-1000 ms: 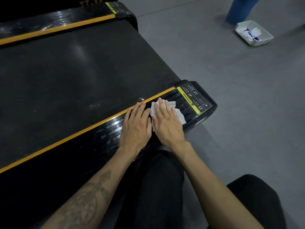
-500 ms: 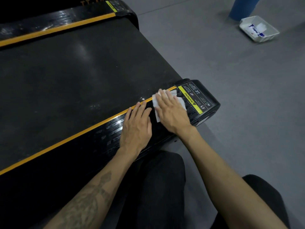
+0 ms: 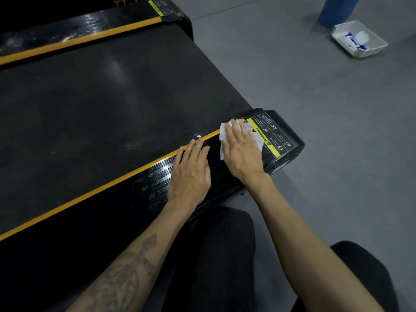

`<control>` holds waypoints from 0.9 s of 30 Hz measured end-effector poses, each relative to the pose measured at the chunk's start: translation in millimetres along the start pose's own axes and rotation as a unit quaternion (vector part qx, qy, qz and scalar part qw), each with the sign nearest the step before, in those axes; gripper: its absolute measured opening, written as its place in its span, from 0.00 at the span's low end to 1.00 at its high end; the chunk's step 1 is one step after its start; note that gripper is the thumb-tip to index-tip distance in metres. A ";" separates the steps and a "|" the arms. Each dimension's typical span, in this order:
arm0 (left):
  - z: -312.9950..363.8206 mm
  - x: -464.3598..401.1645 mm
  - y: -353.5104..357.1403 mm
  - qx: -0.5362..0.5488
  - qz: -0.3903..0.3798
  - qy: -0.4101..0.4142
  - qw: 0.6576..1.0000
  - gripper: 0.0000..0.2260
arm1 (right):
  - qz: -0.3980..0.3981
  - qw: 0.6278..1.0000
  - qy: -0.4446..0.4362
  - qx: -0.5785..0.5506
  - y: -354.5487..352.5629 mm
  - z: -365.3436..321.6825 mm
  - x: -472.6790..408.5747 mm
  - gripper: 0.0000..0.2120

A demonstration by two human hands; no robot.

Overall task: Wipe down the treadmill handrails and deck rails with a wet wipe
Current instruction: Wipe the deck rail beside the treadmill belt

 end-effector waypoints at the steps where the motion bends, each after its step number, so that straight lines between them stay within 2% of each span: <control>1: 0.0 -0.1 0.5 -0.001 -0.002 -0.001 1.000 0.20 | 0.008 1.000 0.003 -0.008 2.8 -7.3 5.2 0.27; 6: 0.4 -1.2 2.0 0.003 0.000 -0.002 1.000 0.20 | -0.031 0.995 -0.092 0.012 6.2 -14.3 -4.3 0.26; 11: 0.0 -2.5 3.0 -0.017 -0.007 -0.002 1.000 0.22 | 0.002 0.999 0.008 0.034 -2.0 -1.0 -8.6 0.26; 14: 0.7 -3.3 2.8 -0.001 -0.002 -0.005 1.000 0.21 | -0.012 0.999 -0.027 0.037 5.2 -22.8 3.5 0.26; 17: 0.1 -3.3 3.2 -0.002 0.003 -0.003 1.000 0.21 | -0.021 0.998 -0.054 0.020 0.0 -12.7 -10.3 0.26; 20: -0.1 -3.8 4.3 -0.008 0.001 -0.001 1.000 0.21 | -0.032 0.999 -0.016 0.038 -5.7 9.4 -24.8 0.26; 23: 0.0 -4.6 5.2 -0.015 -0.003 -0.002 1.000 0.22 | -0.016 0.998 0.024 0.056 -1.6 -6.2 -9.8 0.27; 27: 0.8 -5.4 4.1 0.003 -0.006 -0.007 1.000 0.24 | -0.032 0.998 -0.038 0.039 4.8 -26.9 0.9 0.27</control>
Point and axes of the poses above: each hand's wrist, its own x-axis away from the middle knuckle, its own y-axis out of the palm, z = x × y, the point moved 2 cm from there along -x, towards the middle knuckle, and after that the axes turned 6 degrees about -y, right-handed, at the moved point
